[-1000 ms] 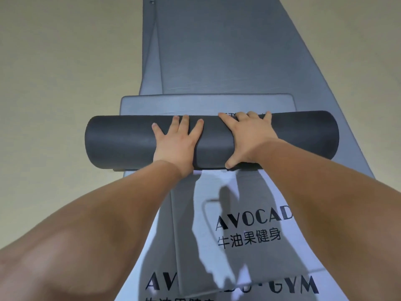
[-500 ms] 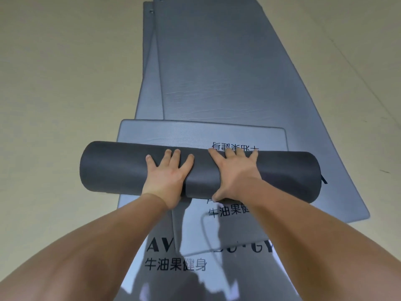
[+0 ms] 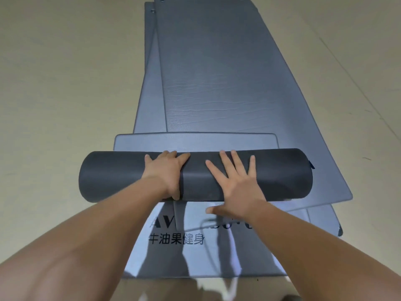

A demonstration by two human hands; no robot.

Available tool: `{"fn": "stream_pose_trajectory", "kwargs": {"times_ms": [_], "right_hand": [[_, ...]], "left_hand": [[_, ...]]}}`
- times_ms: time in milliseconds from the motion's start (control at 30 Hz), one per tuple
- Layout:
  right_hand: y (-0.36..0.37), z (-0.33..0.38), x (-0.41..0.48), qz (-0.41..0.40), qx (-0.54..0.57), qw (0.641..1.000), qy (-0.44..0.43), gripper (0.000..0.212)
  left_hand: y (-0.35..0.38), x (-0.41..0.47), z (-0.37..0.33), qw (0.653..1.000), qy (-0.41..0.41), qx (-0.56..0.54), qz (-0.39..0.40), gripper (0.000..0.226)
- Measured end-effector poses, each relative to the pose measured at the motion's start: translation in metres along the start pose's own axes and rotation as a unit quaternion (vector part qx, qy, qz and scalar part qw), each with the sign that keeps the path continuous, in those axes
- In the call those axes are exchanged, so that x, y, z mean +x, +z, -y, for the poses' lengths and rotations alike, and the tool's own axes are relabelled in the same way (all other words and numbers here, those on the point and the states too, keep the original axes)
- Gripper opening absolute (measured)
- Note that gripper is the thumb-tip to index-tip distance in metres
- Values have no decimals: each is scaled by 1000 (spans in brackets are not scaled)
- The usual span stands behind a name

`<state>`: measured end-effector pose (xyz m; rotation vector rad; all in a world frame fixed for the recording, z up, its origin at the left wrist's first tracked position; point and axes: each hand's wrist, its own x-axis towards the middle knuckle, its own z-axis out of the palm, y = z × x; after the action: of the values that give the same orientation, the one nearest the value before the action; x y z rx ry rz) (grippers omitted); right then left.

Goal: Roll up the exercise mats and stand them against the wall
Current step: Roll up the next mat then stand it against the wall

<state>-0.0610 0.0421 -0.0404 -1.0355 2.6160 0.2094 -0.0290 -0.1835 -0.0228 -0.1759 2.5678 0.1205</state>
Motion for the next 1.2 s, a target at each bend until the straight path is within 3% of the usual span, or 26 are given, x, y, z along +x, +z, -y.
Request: {"fn": "stream_pose_trajectory", "kwargs": {"times_ms": [133,233,367,467,567,633,700,833,1000,1200], "right_hand": [[23,8,-9,-65,27,996,46,114],[28,11,-4,-34,30,997,64,116],[20,3,10,-21,32,997,70,123],[8,-8,29,-16,15,997,71,130],[-8,-17,51,-17,15,997,78,138],[-20,-24,67,-20,40,996,81,139],[-30,-31,82,-15,50,996,79,139],[-34,-40,94,-22,35,997,62,145],[-21,-56,92,-134,-85,986,-59,140],[-33,-45,122,-49,-56,996,42,150]], "left_hand": [[-27,21,17,995,5,-69,70,135],[-38,32,27,983,12,-157,98,132],[-35,28,27,985,39,-165,36,116],[-35,26,27,982,69,-175,-16,91],[-29,25,10,983,74,-113,-121,81],[-12,24,-7,974,58,-79,-202,89],[6,23,-20,972,42,-72,-222,106],[16,37,-20,987,8,-39,-154,147],[-5,61,-11,991,7,-29,-131,165],[-43,100,6,994,30,-40,-95,168]]}}
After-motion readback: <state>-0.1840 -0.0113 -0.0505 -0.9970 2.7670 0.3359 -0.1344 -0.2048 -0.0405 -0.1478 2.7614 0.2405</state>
